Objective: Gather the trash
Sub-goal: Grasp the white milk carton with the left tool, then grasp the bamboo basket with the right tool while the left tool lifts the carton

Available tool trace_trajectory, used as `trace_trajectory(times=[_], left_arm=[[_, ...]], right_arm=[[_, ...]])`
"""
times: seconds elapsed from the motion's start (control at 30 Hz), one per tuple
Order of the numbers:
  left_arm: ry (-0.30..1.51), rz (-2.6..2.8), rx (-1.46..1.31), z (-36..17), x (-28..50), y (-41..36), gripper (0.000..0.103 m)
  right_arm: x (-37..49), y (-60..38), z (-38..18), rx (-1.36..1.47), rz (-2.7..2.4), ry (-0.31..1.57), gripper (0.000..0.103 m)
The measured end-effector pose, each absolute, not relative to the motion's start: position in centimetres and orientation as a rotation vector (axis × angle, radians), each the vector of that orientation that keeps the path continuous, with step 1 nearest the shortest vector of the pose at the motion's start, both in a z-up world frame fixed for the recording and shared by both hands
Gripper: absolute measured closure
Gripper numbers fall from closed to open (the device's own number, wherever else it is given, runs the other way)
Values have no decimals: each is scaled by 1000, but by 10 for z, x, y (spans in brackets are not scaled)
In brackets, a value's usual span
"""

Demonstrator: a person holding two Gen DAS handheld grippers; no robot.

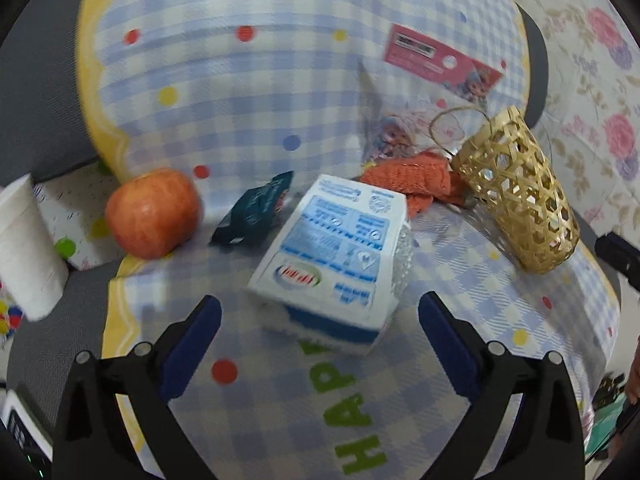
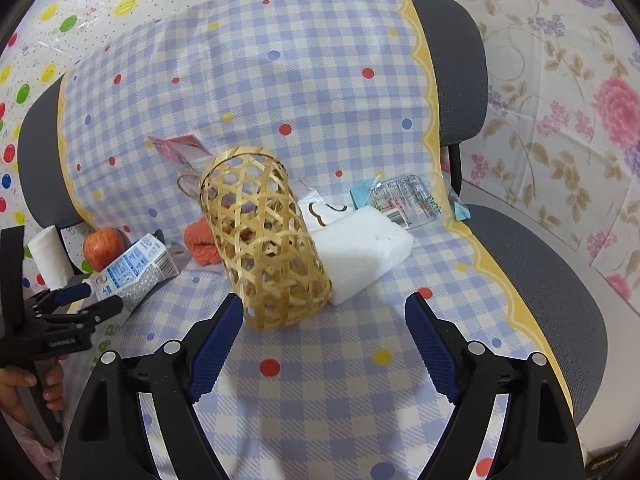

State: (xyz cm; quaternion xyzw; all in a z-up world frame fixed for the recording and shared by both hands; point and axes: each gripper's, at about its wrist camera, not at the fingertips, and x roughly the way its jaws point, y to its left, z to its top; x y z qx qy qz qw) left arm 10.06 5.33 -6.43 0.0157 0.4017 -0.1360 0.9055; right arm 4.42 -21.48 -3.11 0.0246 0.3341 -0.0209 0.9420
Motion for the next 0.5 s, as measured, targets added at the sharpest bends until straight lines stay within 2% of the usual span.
trace_trajectory(times=[0.2,0.37,0.5], left_arm=[[868,-322,92,-73,118,38,7],[841,-325,95,-70,114,38,26],[775,-275,64,-59,95,44,31]], right_arm=[[48,-219,-31,61,-36,684,20],[46,-219,-31,60,-21,683,20],[40,-215,-30,43,-6,680,20]])
